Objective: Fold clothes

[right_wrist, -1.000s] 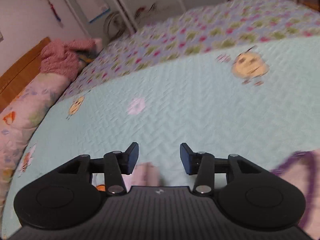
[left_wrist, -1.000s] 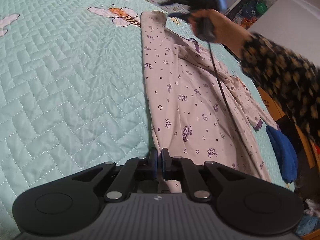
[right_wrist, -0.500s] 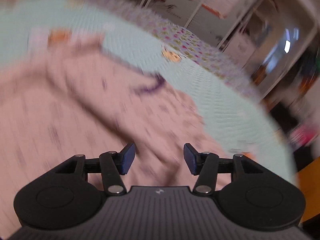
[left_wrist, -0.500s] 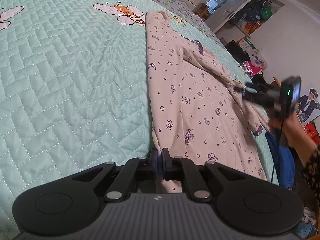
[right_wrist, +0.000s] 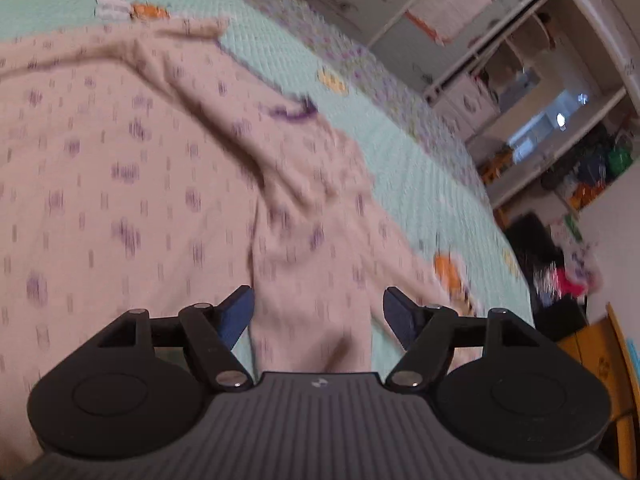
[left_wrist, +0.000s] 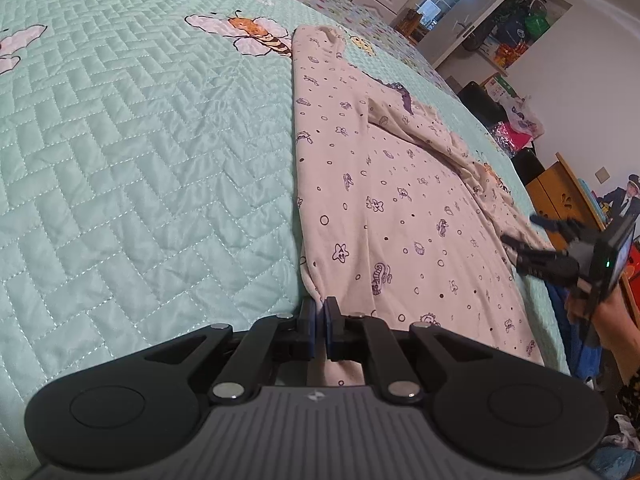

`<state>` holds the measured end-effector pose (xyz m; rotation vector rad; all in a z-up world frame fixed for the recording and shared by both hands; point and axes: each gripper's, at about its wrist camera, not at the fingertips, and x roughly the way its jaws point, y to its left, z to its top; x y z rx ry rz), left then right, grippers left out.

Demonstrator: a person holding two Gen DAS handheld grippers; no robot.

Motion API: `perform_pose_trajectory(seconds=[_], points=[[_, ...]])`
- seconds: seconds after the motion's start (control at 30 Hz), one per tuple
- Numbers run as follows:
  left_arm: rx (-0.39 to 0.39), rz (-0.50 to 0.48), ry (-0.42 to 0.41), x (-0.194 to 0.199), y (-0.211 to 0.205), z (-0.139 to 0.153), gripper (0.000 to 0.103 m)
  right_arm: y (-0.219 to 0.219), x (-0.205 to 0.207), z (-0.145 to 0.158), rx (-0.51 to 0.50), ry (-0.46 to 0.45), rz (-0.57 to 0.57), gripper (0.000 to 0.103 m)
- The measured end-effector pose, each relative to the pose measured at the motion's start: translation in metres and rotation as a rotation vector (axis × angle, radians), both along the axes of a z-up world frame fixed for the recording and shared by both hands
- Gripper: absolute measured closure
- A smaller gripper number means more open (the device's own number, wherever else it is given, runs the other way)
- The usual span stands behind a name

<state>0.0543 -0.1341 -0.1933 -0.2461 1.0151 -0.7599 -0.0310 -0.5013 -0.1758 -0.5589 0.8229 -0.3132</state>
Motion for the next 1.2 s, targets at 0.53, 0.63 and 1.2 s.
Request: perform_pose_trajectory(seconds=[0.53, 0.63, 1.2], points=[[0.060, -0.024, -0.047, -0.003, -0.010, 0.006, 0.095, 0.021, -0.044, -0.022, -0.116, 0.042, 0.047, 0.029], [0.068, -0.023, -0.048, -0.002, -0.011, 0.007, 0.095, 0.007, -0.031, -0.020, -0.086, 0.049, -0.002, 0.045], [0.176, 0.036, -0.045, -0.003, -0.027, 0.018, 0.095, -0.058, -0.059, 0.027, -0.231, 0.031, 0.074, 0.098]])
